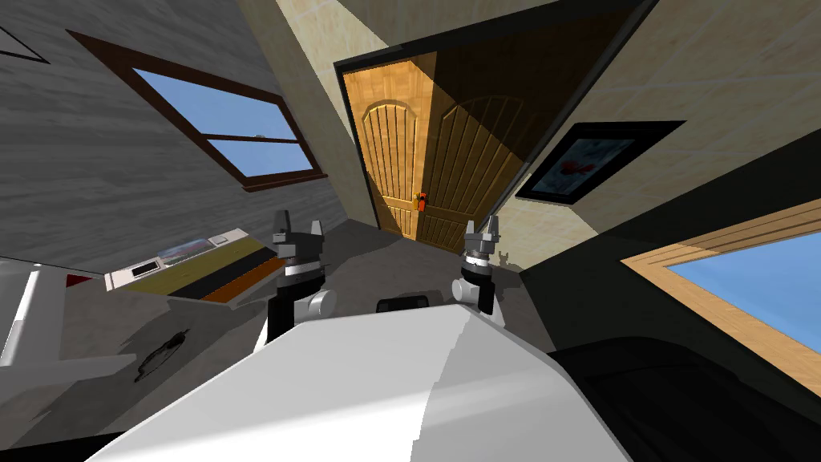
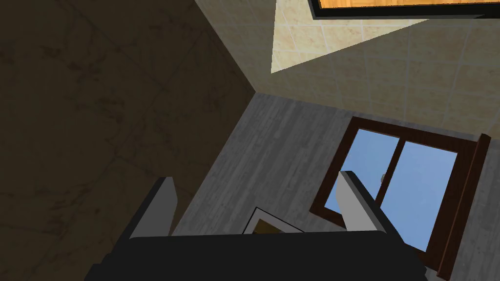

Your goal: Pull the door open

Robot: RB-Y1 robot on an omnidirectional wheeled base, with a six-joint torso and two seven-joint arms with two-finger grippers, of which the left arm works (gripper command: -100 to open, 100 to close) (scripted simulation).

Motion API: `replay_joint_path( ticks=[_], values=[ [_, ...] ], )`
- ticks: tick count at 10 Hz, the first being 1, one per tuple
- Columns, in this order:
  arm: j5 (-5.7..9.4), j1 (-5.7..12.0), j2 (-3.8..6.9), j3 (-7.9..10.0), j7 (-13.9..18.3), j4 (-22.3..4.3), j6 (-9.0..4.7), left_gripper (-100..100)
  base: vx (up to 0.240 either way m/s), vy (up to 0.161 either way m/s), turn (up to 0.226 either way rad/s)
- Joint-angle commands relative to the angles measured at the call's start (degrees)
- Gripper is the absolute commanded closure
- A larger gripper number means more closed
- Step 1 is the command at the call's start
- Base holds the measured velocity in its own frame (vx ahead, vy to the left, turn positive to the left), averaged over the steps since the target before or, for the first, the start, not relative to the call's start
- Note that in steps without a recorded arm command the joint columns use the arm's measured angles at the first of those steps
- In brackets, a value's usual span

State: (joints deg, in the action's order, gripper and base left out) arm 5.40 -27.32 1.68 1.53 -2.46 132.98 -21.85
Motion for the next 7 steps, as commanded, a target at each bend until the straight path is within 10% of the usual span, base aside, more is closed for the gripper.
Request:
replay_joint_path(
  ticks=[1,7],
  values=[
    [0.05,0.8,0.59,-0.17,0.32,-1.76,0.07,-100,0.07,-0.022,-0.053],
    [0.23,3.69,2.42,-0.8,1.49,-8.14,0.31,-100,0.121,-0.024,-0.068]
  ],
)
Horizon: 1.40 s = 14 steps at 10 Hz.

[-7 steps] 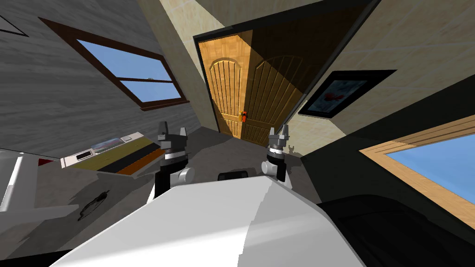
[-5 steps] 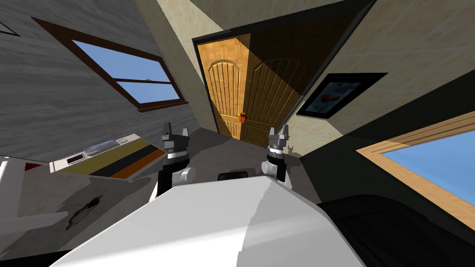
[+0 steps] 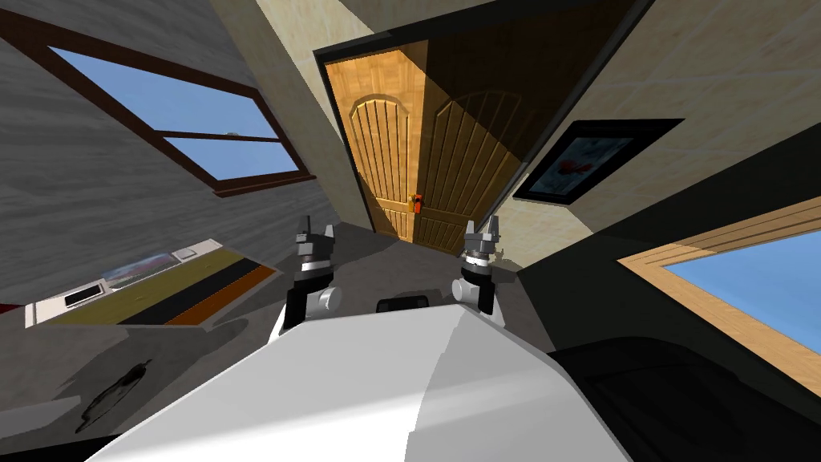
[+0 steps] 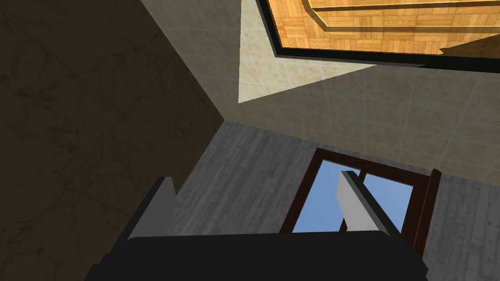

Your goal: Pull the door open

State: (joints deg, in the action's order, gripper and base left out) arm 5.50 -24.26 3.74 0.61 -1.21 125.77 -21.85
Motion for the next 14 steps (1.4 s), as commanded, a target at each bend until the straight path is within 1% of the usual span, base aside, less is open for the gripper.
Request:
replay_joint_path(
  ticks=[1,2,6,7,9,14],
  values=[
    [0.14,1.03,0.59,0.03,0.4,-1.78,0.34,-100,0.123,-0.016,-0.069],
    [0.19,1.81,1.03,-0.14,0.71,-3.5,0.41,-100,0.111,-0.026,-0.093],
    [0.3,3.61,2.0,-0.53,1.44,-7.45,0.56,-100,0.11,-0.024,-0.062],
    [0.35,4.57,2.49,-0.74,1.82,-9.53,0.63,-100,0.128,-0.026,-0.105],
    [0.42,5.57,3.0,-0.96,2.22,-11.73,0.72,-100,0.143,-0.015,-0.081],
    [0.57,8.19,4.29,-1.54,3.27,-17.44,0.93,-100,0.091,-0.017,-0.07]
  ],
)
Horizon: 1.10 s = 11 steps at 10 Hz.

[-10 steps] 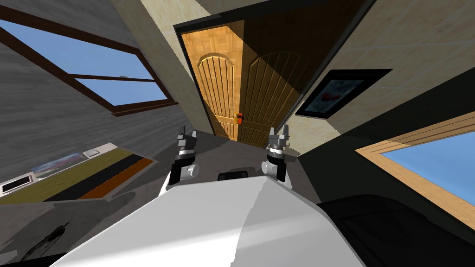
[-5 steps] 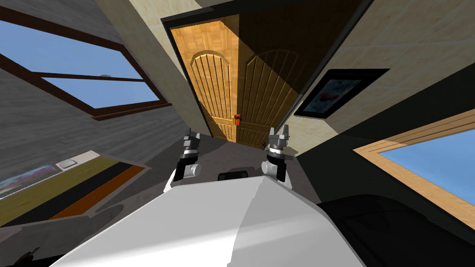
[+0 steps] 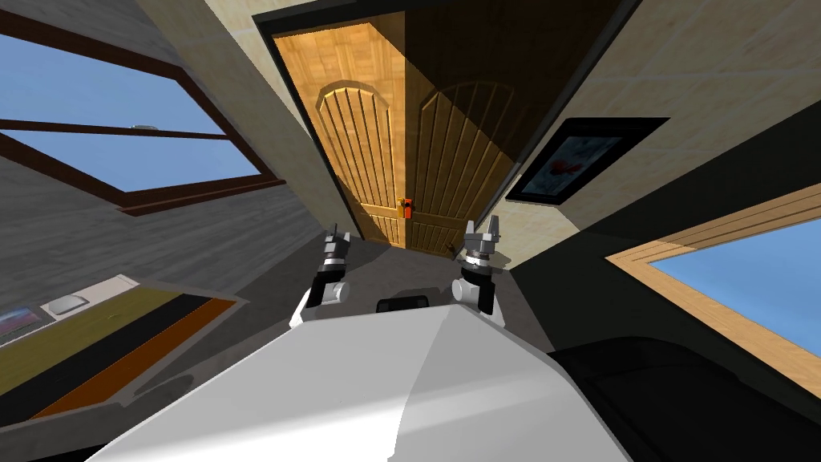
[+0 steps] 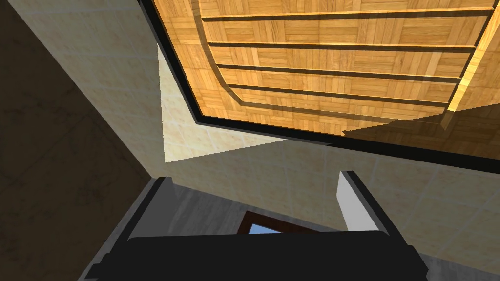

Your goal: Pull the door open

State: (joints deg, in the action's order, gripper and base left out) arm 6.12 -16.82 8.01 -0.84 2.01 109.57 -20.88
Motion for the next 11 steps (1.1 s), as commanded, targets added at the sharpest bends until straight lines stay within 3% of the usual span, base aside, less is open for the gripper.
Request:
replay_joint_path(
  ticks=[1,11],
  values=[
    [-0.01,1.29,0.28,-0.21,0.27,-2.4,0.01,-100,0.095,-0.01,-0.06],
    [0.31,6.84,2.83,-1.44,2.47,-14.38,0.46,-100,0.106,-0.014,-0.076]
  ],
)
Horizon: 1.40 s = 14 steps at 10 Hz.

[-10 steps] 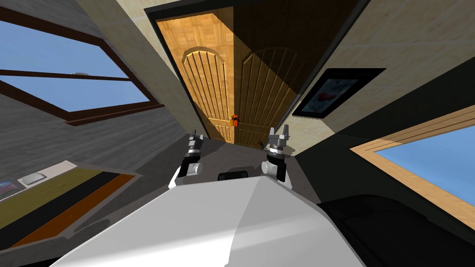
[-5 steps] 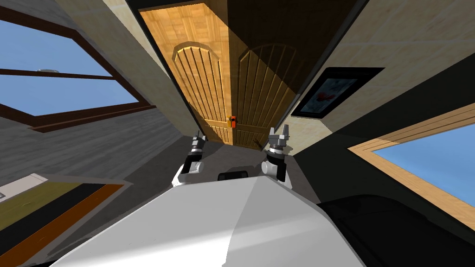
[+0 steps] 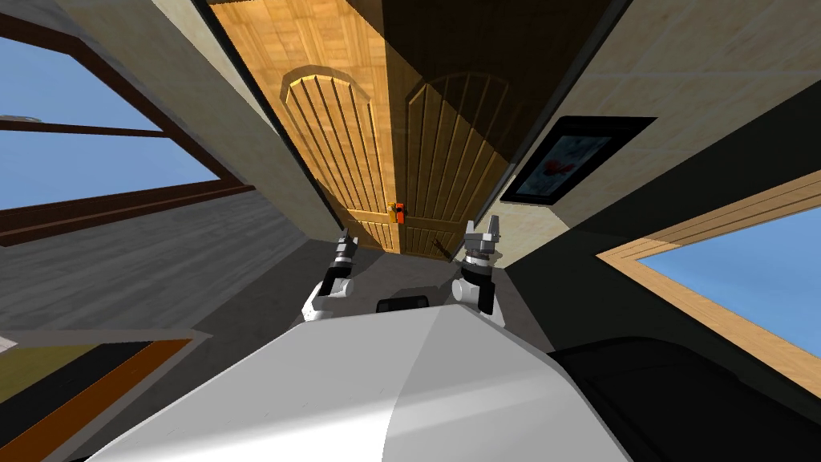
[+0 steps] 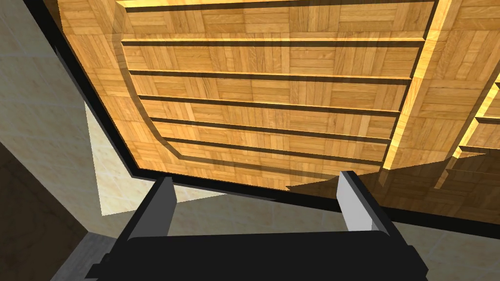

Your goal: Pull the door open

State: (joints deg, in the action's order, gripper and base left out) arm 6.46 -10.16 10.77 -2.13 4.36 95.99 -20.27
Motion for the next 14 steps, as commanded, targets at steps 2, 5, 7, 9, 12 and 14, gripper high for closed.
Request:
replay_joint_path(
  ticks=[2,5,7,9,12,14],
  values=[
    [0.04,1.27,0.55,-0.4,0.56,-3.15,-0.07,-100,0.113,-0.024,-0.069],
    [0.13,2.91,1.26,-0.77,1.2,-6.64,0.06,-100,0.101,0.004,-0.072],
    [0.19,3.95,1.7,-1.01,1.61,-8.84,0.14,-100,0.116,-0.019,-0.066],
    [0.25,4.99,2.13,-1.25,2.01,-11.03,0.22,-100,0.107,-0.008,-0.079],
    [0.33,6.46,2.74,-1.58,2.58,-14.1,0.34,-100,0.098,0.002,-0.064],
    [0.41,7.88,3.31,-1.91,3.13,-17.05,0.44,-100,0.143,0.002,-0.103]
  ],
)
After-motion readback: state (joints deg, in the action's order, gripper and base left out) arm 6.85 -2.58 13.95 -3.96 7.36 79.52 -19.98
